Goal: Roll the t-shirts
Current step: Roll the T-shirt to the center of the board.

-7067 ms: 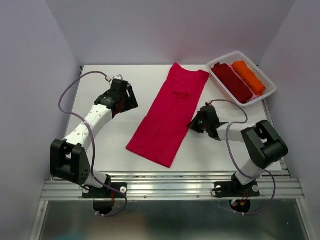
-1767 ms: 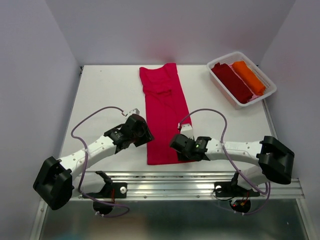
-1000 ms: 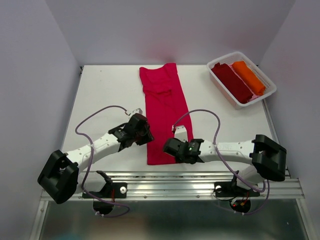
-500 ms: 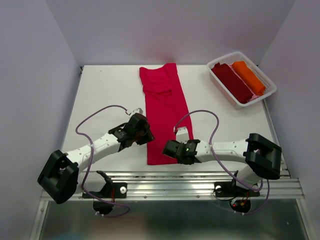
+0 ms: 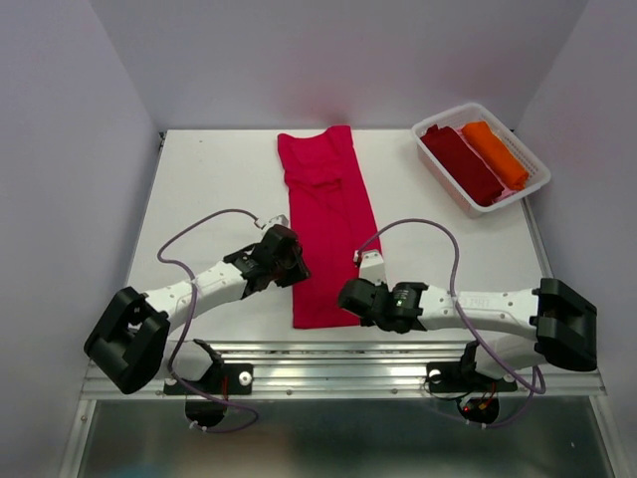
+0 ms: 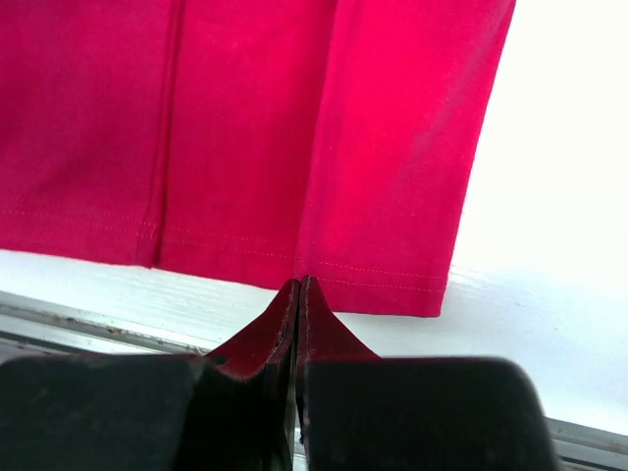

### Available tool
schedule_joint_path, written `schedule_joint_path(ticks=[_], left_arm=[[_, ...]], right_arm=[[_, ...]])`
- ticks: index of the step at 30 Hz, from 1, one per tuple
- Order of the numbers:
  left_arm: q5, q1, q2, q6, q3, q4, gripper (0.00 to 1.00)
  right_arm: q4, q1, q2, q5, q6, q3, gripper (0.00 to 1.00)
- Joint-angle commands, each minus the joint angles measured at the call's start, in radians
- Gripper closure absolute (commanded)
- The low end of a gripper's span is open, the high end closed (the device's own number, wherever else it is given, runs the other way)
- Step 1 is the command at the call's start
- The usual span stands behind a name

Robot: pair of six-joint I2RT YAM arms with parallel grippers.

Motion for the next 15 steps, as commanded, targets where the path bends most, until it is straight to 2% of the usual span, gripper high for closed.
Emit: schedule_joint_path(ticks=[1, 15], left_arm=[[0.030, 0.000, 0.041, -0.010, 0.006, 0.077, 0.64], [0.050, 0.000, 0.073, -0.010, -0.007, 0.102, 0.64]], right_arm=[[0.074, 0.014, -0.049, -0.025, -0.073, -0.020, 0.99], [0.137, 0.032, 0.015, -0.100, -0.125, 0.026, 0.99]])
